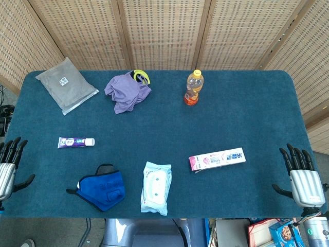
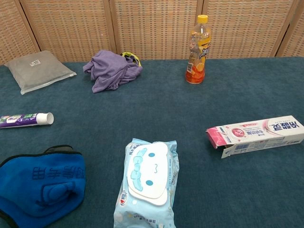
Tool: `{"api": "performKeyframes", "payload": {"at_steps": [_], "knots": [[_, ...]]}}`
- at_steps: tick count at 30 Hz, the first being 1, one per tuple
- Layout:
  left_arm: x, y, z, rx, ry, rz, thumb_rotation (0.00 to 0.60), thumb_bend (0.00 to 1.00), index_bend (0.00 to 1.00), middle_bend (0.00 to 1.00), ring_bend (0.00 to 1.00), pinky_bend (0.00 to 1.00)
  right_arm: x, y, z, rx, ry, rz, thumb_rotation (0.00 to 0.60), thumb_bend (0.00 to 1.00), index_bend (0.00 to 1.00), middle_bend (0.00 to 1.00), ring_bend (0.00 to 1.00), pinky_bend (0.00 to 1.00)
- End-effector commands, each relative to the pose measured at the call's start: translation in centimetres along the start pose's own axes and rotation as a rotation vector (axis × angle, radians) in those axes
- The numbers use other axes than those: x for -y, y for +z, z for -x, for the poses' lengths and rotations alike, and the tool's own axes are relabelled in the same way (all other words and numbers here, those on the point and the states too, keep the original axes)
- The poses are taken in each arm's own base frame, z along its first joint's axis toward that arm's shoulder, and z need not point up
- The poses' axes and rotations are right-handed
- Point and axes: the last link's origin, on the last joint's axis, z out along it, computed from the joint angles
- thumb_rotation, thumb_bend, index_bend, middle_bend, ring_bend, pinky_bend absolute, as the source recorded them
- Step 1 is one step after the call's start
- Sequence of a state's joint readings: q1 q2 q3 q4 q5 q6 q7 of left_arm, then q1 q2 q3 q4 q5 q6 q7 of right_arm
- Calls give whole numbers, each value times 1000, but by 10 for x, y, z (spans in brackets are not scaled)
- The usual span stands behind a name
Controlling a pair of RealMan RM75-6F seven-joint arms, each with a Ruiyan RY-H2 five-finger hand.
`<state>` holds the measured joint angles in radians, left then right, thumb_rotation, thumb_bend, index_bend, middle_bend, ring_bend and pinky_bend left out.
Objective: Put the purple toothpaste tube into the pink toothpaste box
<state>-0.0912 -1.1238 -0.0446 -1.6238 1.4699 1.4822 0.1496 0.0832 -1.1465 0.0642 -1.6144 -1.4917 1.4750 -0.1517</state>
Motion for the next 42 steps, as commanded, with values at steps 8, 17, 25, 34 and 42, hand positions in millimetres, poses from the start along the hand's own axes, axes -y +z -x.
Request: {"api": "performKeyframes", "payload": {"at_steps": [8,17,25,34,42], "knots": [[0,0,0,-2,-2,0,600,243,0,0,0,0,0,-1,-1,-2,3,-1,600,153,0,0,0,0],[0,2,2,7,1,3,600,243,0,0,0,0,2,0,0,0,2,-2,600,153,0,0,0,0],[-2,4,3,18,2,6,600,244,0,0,0,0,1,0,0,4,2,3,600,153,0,0,0,0],[9,16,2,34,3,6,600,244,0,0,0,0,-1,0,0,5,4,9,600,152,0,0,0,0],[29,48,-7,44,53,-33,600,246,0,0,0,45,0,1,2,7,4,5,600,152,0,0,0,0]]}}
